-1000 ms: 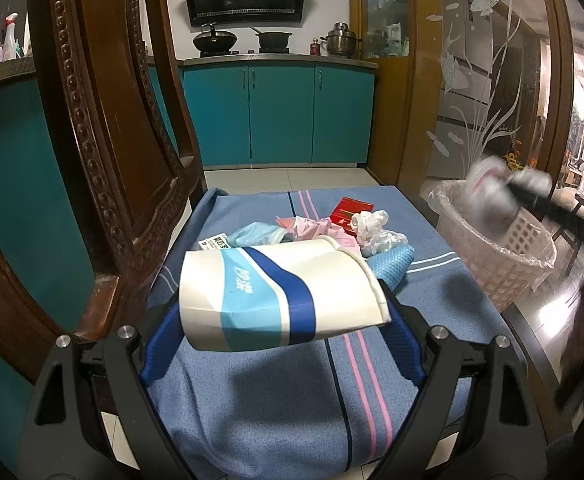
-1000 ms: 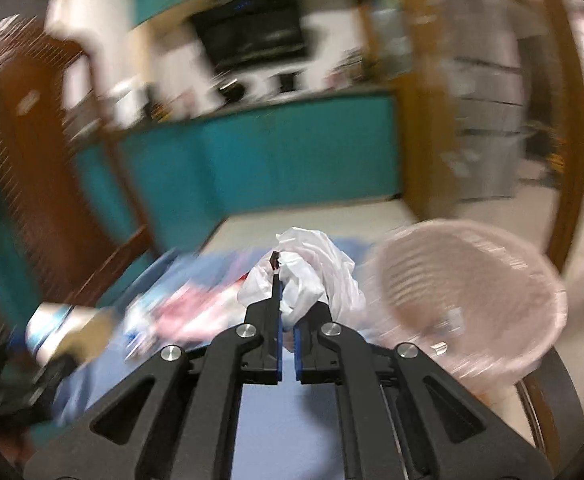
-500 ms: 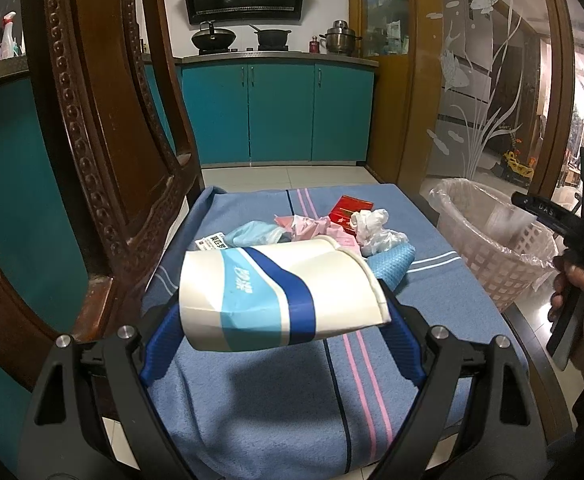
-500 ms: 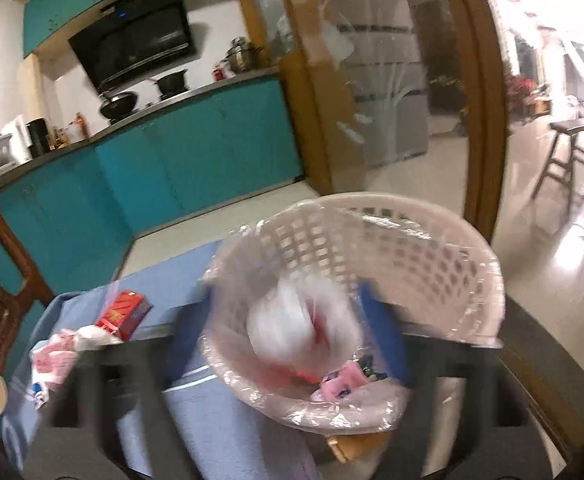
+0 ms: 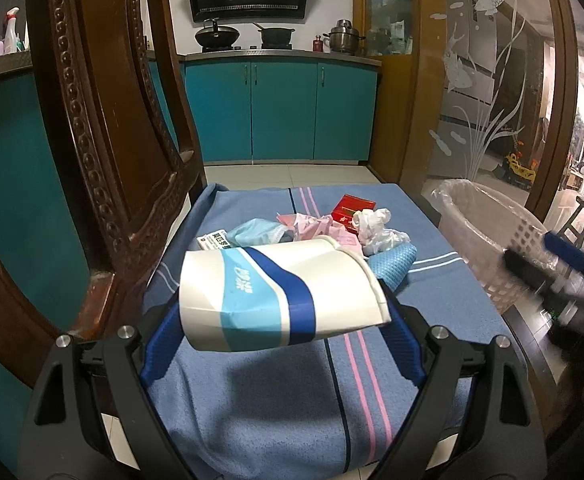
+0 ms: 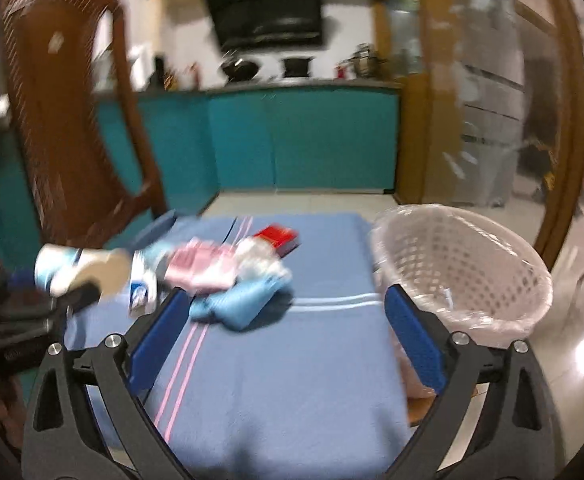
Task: Collect trash
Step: 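Carry the white-blue paper cup into the basket and open the left gripper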
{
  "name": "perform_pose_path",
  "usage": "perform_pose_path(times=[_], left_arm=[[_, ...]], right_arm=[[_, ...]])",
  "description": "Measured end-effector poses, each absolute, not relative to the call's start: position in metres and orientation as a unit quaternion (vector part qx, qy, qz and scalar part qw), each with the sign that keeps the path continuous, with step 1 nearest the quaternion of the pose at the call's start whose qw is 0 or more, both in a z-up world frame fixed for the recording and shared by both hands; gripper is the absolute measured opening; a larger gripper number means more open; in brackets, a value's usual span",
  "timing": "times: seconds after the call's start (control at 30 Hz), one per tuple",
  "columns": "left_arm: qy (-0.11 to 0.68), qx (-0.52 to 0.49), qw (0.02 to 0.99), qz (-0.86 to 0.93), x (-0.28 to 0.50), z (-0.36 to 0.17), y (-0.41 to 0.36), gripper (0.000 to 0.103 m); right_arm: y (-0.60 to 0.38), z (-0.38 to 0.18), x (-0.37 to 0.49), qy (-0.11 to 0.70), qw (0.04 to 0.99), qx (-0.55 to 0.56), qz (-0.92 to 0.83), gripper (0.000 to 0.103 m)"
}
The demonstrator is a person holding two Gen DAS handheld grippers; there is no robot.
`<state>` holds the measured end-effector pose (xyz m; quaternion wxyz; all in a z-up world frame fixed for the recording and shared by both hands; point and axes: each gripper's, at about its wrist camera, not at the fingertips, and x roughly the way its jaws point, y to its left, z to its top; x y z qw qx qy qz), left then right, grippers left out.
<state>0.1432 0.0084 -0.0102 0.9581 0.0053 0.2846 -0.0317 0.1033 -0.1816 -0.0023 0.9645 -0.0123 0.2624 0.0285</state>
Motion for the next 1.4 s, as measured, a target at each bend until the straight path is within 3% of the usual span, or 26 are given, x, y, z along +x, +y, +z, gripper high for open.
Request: perform_pose_path(times=[0.1,0.57,0.7,0.83,1.03,1.23,1.33,1.4], left_arm=[[0.287,0.005,0.958,-0.031,0.145,-0.01,0.009,0.087],[0.296,0.008,0.954,-0.042,0.152,-0.012,0.005,0.087],[0.293,0.004,0.954,-0.063,0.173,0.01,-0.001,0.087],[0.266,0.066,0.953,-0.127,0.206,0.061,-0.054,0.087],[0.261,0.153,0.916,-0.265,0.259,0.131,-0.196,0.087],[0.28,0.173,0.9,-0.284,0.296,0.132,-0.279,0.088],[0.285,0.188,0.899,-0.276,0.306,0.125,-0.294,0.099],[0.283,0.188,0.901,-0.269,0.308,0.124,-0.291,0.099]], right_arm=[[-0.169,-0.005,0.105,0.259,0.964,-0.051,0.02,0.096],[-0.18,-0.006,0.112,0.265,0.964,-0.01,0.016,0.096],[-0.182,-0.018,0.122,0.295,0.955,0.004,0.018,0.096],[-0.175,-0.028,0.13,0.319,0.947,-0.005,0.027,0.096],[-0.174,-0.041,0.14,0.345,0.938,0.002,0.03,0.096],[-0.183,-0.047,0.144,0.358,0.933,0.02,0.03,0.096],[-0.191,-0.049,0.146,0.362,0.931,0.039,0.031,0.096],[-0.195,-0.052,0.148,0.369,0.927,0.05,0.036,0.096]])
